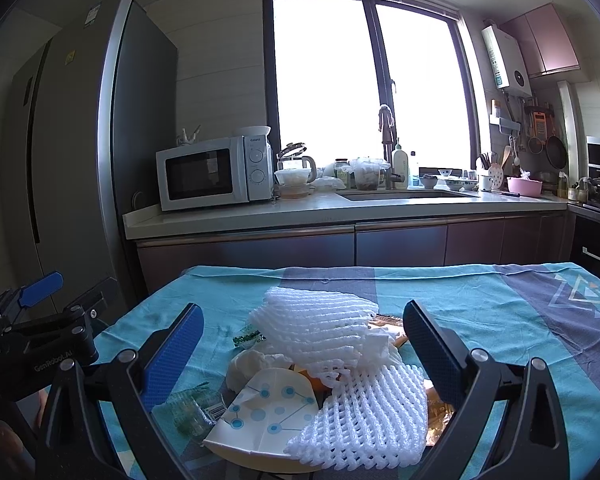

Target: Collect trash

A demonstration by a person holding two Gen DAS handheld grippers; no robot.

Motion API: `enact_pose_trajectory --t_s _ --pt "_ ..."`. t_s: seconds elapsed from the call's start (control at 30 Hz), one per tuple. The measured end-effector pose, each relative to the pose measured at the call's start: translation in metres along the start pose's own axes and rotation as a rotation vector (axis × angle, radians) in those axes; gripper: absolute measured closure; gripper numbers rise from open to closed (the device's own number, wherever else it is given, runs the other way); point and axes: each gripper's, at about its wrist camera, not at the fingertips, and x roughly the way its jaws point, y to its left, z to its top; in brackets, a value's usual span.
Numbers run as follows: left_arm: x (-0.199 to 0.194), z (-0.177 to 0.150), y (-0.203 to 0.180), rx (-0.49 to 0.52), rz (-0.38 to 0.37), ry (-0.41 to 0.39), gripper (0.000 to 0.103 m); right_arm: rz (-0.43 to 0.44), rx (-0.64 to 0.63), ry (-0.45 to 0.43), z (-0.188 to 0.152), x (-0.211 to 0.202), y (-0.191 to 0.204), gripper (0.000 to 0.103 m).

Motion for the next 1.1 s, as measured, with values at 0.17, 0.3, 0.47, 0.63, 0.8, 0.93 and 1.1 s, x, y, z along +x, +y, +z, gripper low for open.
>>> enact_pose_trajectory --t_s 0.17,0.3,0.47,0.63,0.8,0.93,1.1 --pt "0.004 -0.002 -0.002 0.013 -0.036 0.026 0.006 -0.004 0.005 0.013 -0.001 0.002 -0.004 0.007" --pt "0.01 -0.008 -0.005 0.035 -0.085 0.068 0.006 -0.016 0.025 0.06 -0.005 0.009 -0.013 0.007" --pt "0.023 -0.023 -0.014 0.089 -0.169 0.157 0.006 -0.039 0.038 0.146 -0.016 0.014 -0.031 0.007" --pt "0.039 -0.041 -0.021 0.114 -0.253 0.269 0.018 -0.029 0.093 0.23 -0.03 0.012 -0.053 0.014" --pt "0.05 -0.057 -0.028 0.116 -0.367 0.361 0.03 0.007 0.153 0.26 -0.037 0.004 -0.068 0.026" --pt "0.06 -0.067 -0.032 0.09 -0.434 0.429 0.039 0.032 0.177 0.268 -0.038 0.0 -0.07 0.034" --pt "0.071 -0.072 -0.031 0.042 -0.499 0.48 0.059 0.086 0.231 0.302 -0.041 0.002 -0.072 0.057"
